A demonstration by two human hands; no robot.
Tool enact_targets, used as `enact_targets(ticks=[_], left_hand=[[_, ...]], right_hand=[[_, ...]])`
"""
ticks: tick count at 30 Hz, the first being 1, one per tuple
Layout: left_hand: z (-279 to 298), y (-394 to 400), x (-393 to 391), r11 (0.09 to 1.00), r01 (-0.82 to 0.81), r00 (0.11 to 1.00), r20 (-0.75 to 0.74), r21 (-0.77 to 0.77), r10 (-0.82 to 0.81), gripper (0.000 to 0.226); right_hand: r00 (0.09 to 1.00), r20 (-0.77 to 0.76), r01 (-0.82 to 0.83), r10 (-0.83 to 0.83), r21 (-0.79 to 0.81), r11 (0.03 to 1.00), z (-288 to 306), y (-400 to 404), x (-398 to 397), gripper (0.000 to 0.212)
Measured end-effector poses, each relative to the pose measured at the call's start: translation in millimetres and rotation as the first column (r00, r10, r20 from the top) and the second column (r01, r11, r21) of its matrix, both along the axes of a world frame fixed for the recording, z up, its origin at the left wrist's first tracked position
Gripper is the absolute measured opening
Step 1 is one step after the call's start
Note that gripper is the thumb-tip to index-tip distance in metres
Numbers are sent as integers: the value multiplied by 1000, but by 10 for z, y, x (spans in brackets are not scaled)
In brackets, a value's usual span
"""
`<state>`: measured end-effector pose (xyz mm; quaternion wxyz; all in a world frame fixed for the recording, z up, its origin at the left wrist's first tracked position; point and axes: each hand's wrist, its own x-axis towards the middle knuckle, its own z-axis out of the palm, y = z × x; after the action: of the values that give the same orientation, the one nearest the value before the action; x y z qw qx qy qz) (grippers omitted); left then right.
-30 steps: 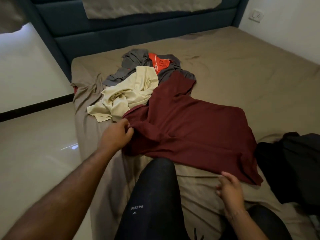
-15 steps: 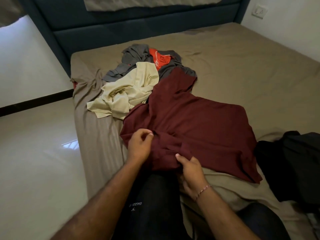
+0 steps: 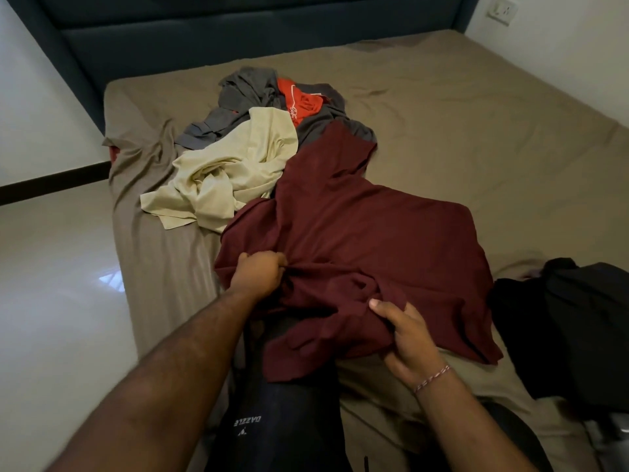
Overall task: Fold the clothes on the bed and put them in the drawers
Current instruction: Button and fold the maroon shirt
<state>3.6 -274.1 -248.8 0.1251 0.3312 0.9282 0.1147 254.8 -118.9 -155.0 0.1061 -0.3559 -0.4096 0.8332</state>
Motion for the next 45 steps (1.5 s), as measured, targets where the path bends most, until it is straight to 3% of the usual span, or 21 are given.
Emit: enact_targets(ticks=[2, 4, 6, 8, 9, 11, 14, 17, 18, 20, 22, 23, 25, 28, 31, 33, 36, 39, 41, 43, 45], left_hand=[[13, -20, -142, 993, -84, 995, -49, 77, 88, 13], [26, -87, -293, 974, -140, 983, -92, 179, 159, 9], [13, -148, -442, 968, -150, 974, -137, 202, 179, 9], [-24, -202, -585, 969, -155, 968, -168, 195, 188, 8], [-33, -228, -636, 969, -159, 966, -173, 191, 193, 8], [-52, -236, -697, 972, -162, 969, -161, 168, 189, 8], [-16, -190, -642, 972, -181, 963, -172, 153, 206, 9], [39, -113, -414, 944, -238, 897, -320, 231, 304, 20], [45, -84, -278, 934, -170, 899, -337, 314, 278, 23], [-25, -12, 38, 879, 118, 967, -255, 462, 5, 23], [-152, 3, 327, 817, 278, 950, -18, 505, -312, 25], [-228, -22, 398, 828, 266, 925, 111, 494, -364, 31], [-379, -108, 428, 880, 157, 922, 252, 448, -293, 44], [-508, -236, 290, 953, 111, 989, 67, 280, -135, 70], [-586, -353, 166, 988, 157, 986, -62, -7, -157, 97], [-587, -398, 137, 976, 181, 976, -98, -121, -194, 106], [-504, -368, 148, 976, 167, 977, -112, -143, -183, 94], [-394, -327, 135, 990, 135, 986, -97, -29, -138, 78], [-321, -314, 93, 990, 110, 994, -27, 85, -108, 73], [-266, -309, 38, 975, 88, 995, 26, 203, -95, 68], [-240, -316, -24, 970, 92, 995, 26, 223, -100, 65]], right_hand=[[994, 67, -93, 88, 82, 992, 59, 330, -33, 50], [941, 210, -314, 266, 243, 918, 124, 748, -51, 40], [767, 520, -618, 375, 445, 648, 106, 1196, -82, 32], [544, 818, -822, 188, 475, 313, 15, 1565, -128, 21], [476, 876, -865, 77, 451, 217, -49, 1677, -141, 16], [430, 903, -887, -21, 426, 180, -208, 1802, -162, 14], [485, 870, -846, -95, 494, 201, -439, 1798, -112, 36], [702, 630, -655, -332, 754, 45, -571, 1668, 62, 61], [776, 511, -562, -370, 826, -37, -607, 1573, 140, 60], [849, 420, -477, -321, 870, -123, -722, 1336, 324, 59], [792, 561, -599, -243, 790, -128, -867, 1129, 499, 72], [725, 646, -681, -237, 725, -106, -937, 1079, 577, 81], [636, 725, -757, -265, 653, -29, -1017, 1104, 692, 90], [650, 671, -710, -357, 703, 28, -987, 1278, 727, 76], [603, 704, -743, -374, 667, 58, -890, 1452, 753, 52], [648, 695, -697, -313, 706, 124, -839, 1577, 763, 36], [727, 614, -535, -306, 787, 308, -779, 1731, 731, 27], [751, 540, -374, -380, 822, 430, -651, 1836, 658, 27], [766, 461, -294, -448, 871, 395, -515, 1897, 611, 27], [800, 352, -273, -487, 935, 227, -417, 1932, 572, 23], [832, 340, -342, -439, 937, 76, -388, 1906, 545, 27]])
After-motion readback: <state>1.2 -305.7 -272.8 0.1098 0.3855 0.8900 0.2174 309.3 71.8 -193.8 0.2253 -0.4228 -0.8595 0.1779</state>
